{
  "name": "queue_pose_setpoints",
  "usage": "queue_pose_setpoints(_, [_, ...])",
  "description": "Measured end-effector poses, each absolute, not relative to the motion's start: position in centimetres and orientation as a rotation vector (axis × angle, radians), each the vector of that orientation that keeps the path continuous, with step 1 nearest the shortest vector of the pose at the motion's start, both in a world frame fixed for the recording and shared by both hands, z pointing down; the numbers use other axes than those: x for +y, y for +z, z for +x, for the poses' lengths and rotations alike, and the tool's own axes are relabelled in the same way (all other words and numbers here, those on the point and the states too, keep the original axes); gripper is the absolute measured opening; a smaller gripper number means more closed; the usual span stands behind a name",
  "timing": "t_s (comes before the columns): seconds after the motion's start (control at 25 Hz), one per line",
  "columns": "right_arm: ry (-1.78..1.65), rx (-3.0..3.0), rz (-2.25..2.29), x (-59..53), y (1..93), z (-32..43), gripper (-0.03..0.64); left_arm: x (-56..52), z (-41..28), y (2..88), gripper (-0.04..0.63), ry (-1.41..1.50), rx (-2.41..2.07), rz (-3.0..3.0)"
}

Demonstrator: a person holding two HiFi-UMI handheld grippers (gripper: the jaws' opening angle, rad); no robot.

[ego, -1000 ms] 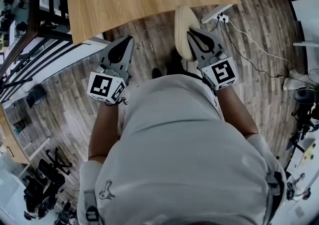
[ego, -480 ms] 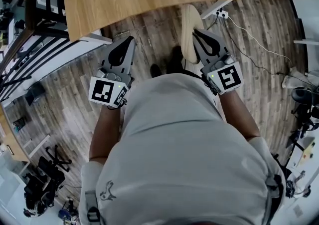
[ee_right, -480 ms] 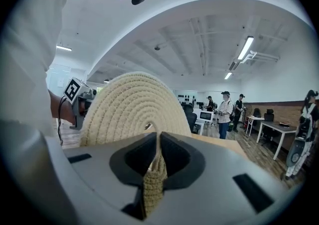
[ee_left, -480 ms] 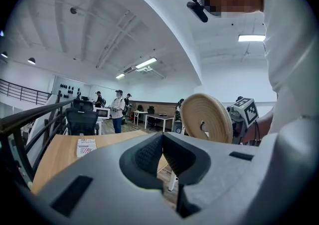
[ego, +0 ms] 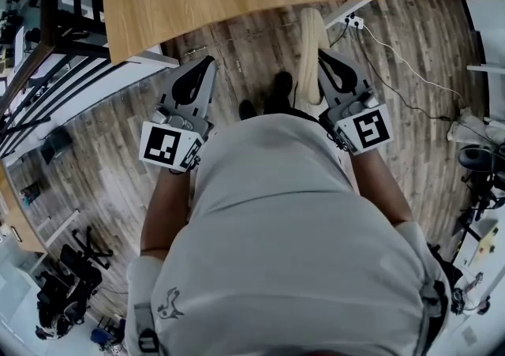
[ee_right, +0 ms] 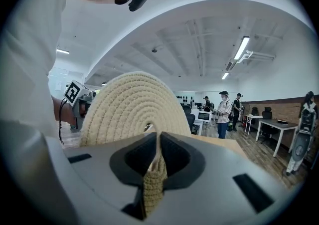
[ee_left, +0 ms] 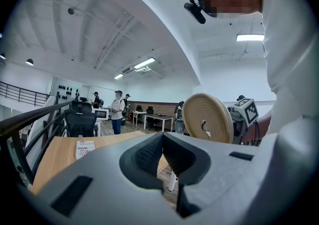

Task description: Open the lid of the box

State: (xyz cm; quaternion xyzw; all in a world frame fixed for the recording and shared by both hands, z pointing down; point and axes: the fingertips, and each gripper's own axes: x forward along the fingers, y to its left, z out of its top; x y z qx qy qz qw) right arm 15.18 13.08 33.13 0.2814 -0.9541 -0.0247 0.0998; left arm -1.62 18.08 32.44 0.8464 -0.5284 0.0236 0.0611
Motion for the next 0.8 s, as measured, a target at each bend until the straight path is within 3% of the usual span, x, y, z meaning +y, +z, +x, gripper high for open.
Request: queue_pose_setpoints(0.8, [-0.073, -2.807, 0.854, 13.6, 32.6, 13.9, 0.037, 18.5, -2.8, 32.0, 0.006, 0.068, -1.567, 2.598])
